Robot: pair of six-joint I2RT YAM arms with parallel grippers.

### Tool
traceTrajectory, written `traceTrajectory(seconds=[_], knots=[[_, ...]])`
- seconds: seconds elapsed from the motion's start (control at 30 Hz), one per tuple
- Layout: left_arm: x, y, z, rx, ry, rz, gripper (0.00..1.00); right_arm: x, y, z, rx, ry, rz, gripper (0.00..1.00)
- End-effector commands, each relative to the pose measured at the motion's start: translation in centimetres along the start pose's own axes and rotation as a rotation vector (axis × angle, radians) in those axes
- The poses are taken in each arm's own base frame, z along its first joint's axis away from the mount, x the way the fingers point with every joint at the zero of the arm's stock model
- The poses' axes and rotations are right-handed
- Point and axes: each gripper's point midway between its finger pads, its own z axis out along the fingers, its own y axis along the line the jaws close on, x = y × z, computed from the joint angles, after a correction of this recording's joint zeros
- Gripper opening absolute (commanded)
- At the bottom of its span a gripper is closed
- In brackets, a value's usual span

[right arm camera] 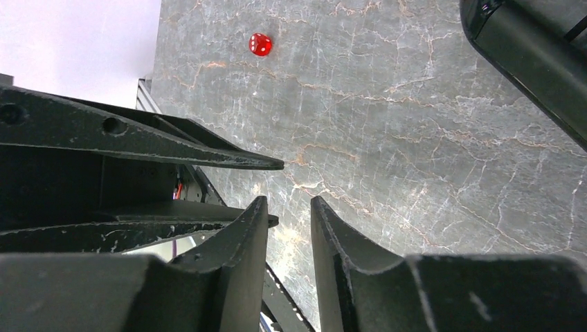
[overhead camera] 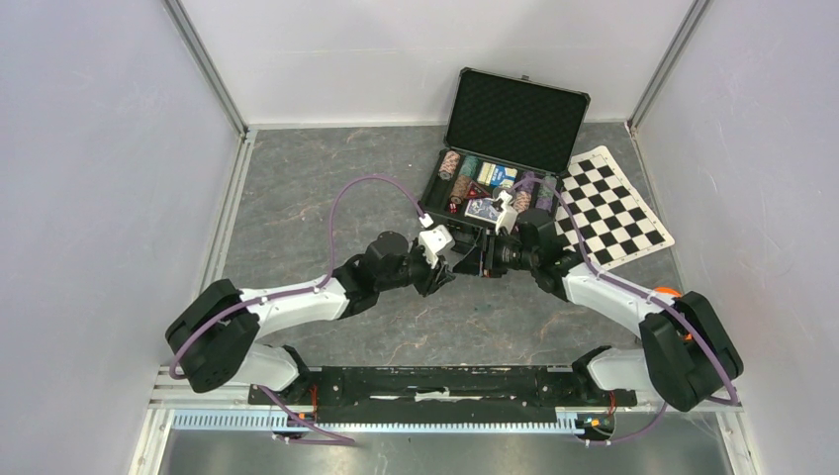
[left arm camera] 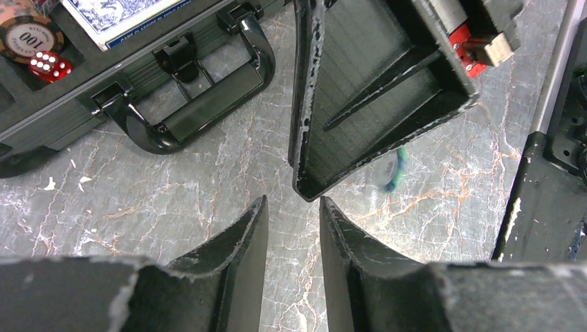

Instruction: Pack up texas hold em set

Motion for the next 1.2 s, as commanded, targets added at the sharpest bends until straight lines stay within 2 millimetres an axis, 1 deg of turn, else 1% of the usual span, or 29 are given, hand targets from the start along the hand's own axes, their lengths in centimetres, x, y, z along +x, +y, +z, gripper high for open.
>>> traceTrajectory(seconds=[0.0, 0.03, 0.1, 0.13, 0.17, 0.2, 0.23, 0.27, 0.3, 0.33, 0.37, 0.4, 0.43, 0.47, 0.53, 0.57, 0.6, 0.63, 0.67, 0.7, 0.77, 0.83, 0.87, 0.93, 1.03, 1.17], knots=[[-2.0, -0.8, -0.3, 0.040, -0.078, 0.071, 0.39, -0.6, 1.0, 0.4, -0.038, -0.013, -0.025, 0.32], [-2.0, -0.9, -0.3, 0.042, -0.078, 0.071, 0.39, -0.7, 0.9, 0.4, -0.035, -0.014, -0.026, 0.32], [-1.9, -0.6, -0.2, 0.027, -0.069, 0.059, 0.40, -0.7, 0.1, 0.4, 0.011, -0.010, -0.038, 0.36], [-1.6, -0.4, -0.1, 0.017, -0.042, 0.044, 0.42, -1.1, -0.2, 0.3, 0.037, -0.020, -0.065, 0.38], [-1.4, -0.4, 0.0, 0.014, -0.018, 0.029, 0.44, -1.3, -1.2, -0.2, 0.096, -0.014, -0.105, 0.39], [-1.2, -0.5, 0.1, 0.018, 0.006, 0.019, 0.48, -1.9, -2.6, -0.9, 0.188, -0.026, -0.131, 0.41], [-1.3, -0.7, 0.3, 0.018, 0.019, -0.012, 0.53, -1.9, -3.8, -1.7, 0.261, -0.026, -0.164, 0.42], [-1.3, -0.7, 0.4, 0.011, 0.030, -0.032, 0.59, -2.0, -4.6, -2.7, 0.325, -0.040, -0.195, 0.45], [-1.3, -0.7, 0.4, 0.001, 0.040, -0.047, 0.65, -2.0, -5.4, -3.6, 0.377, -0.056, -0.213, 0.51], [-1.3, -0.7, 0.4, -0.010, 0.055, -0.063, 0.69, -1.5, -6.1, -4.4, 0.424, -0.051, -0.227, 0.59], [-1.2, -0.5, 0.3, -0.024, 0.079, -0.072, 0.77, -1.1, -6.9, -5.4, 0.471, -0.046, -0.243, 0.64], [-0.8, -0.2, 0.2, -0.042, 0.114, -0.087, 0.93, -0.6, -7.5, -6.2, 0.512, -0.039, -0.257, 0.70], [-1.1, 0.0, 0.1, -0.064, 0.129, -0.098, 0.99, 0.1, -8.4, -7.3, 0.565, -0.019, -0.259, 0.73], [-1.0, 0.3, -0.1, -0.084, 0.151, -0.113, 1.00, 0.5, -8.9, -8.2, 0.608, -0.009, -0.263, 0.74], [-1.4, 1.1, -0.2, -0.139, 0.145, -0.137, 1.00, 2.2, -9.3, -9.4, 0.629, 0.041, -0.271, 0.75], [-1.5, 1.9, -0.5, -0.192, 0.135, -0.156, 1.00, 3.1, -9.5, -9.9, 0.639, 0.061, -0.263, 0.75], [-1.5, 2.9, -0.9, -0.265, 0.125, -0.176, 1.00, 4.2, -9.5, -10.3, 0.636, 0.083, -0.262, 0.77], [-1.4, 3.8, -1.3, -0.320, 0.115, -0.186, 1.00, 5.2, -9.4, -10.5, 0.636, 0.107, -0.269, 0.83], [-1.5, 4.5, -1.9, -0.362, 0.106, -0.183, 1.00, 6.3, -9.6, -10.9, 0.653, 0.135, -0.262, 0.84], [-1.1, 4.9, -2.4, -0.390, 0.106, -0.180, 1.00, 7.2, -9.6, -11.1, 0.669, 0.154, -0.271, 0.85], [-1.0, 5.4, -3.1, -0.423, 0.088, -0.178, 1.00, 8.7, -9.7, -11.3, 0.684, 0.178, -0.262, 0.85], [-0.7, 5.9, -3.4, -0.460, 0.088, -0.188, 1.00, 9.5, -10.0, -11.2, 0.692, 0.173, -0.255, 0.86], [-0.5, 6.2, -3.6, -0.483, 0.096, -0.191, 1.00, 9.8, -10.3, -11.2, 0.701, 0.171, -0.249, 0.84], [0.5, 7.0, -4.1, -0.543, 0.142, -0.192, 1.00, 10.3, -10.6, -10.9, 0.706, 0.181, -0.240, 0.79], [1.2, 8.4, -5.1, -0.642, 0.168, -0.187, 1.00, 10.9, -11.0, -10.3, 0.719, 0.196, -0.232, 0.77], [1.4, 9.0, -5.9, -0.679, 0.158, -0.173, 1.00, 10.8, -10.7, -9.2, 0.720, 0.205, -0.246, 0.75]])
